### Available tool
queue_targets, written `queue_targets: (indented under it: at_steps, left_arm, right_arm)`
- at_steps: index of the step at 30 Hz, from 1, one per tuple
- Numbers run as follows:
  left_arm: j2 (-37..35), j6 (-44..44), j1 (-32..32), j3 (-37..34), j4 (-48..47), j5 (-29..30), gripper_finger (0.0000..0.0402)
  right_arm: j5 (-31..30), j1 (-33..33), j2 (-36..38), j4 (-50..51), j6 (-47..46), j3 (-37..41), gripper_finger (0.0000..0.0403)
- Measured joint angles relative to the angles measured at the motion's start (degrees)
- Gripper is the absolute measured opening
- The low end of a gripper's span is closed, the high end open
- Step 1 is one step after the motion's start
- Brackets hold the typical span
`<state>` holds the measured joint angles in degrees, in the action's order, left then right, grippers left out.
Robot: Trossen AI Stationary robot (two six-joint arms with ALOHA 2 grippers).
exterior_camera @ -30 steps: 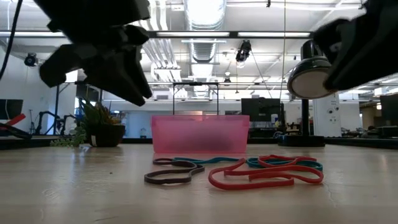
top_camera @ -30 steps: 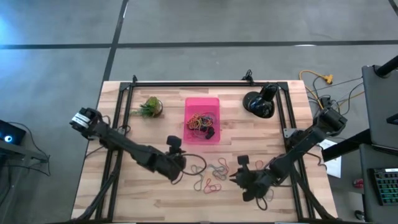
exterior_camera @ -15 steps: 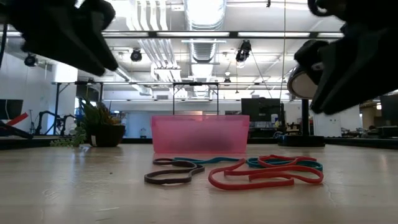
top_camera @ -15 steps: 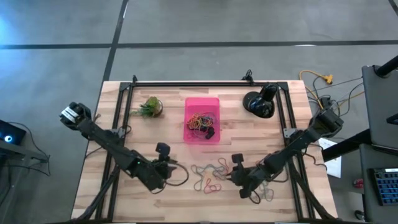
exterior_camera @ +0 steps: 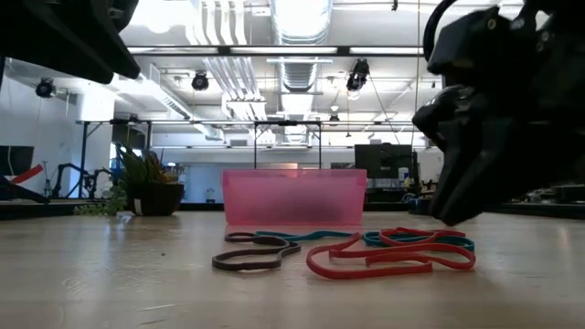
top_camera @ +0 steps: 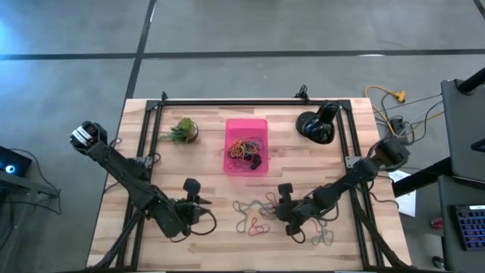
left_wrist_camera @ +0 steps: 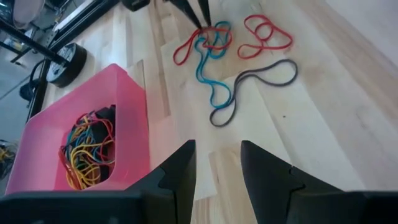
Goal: Pick and place rubber bands into bin
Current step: Put the red rubber bands into the pink bin
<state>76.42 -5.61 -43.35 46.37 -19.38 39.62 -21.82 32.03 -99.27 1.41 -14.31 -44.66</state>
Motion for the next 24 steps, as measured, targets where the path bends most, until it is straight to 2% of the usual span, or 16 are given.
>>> queue_targets:
  at_steps: [20, 24]
  left_arm:
    - [-0.1, 0.4, -0.1, 0.0, 0.9, 0.0, 0.0111]
    - [-0.1, 0.5, -0.1, 0.0, 0.9, 0.0, 0.0111]
  right_arm:
    - [3.7, -1.6, -4.0, -1.5, -1.2, -0.2, 0.0056]
    - [3.8, -1.6, -3.8, -1.4, -0.7, -0.2, 0.004]
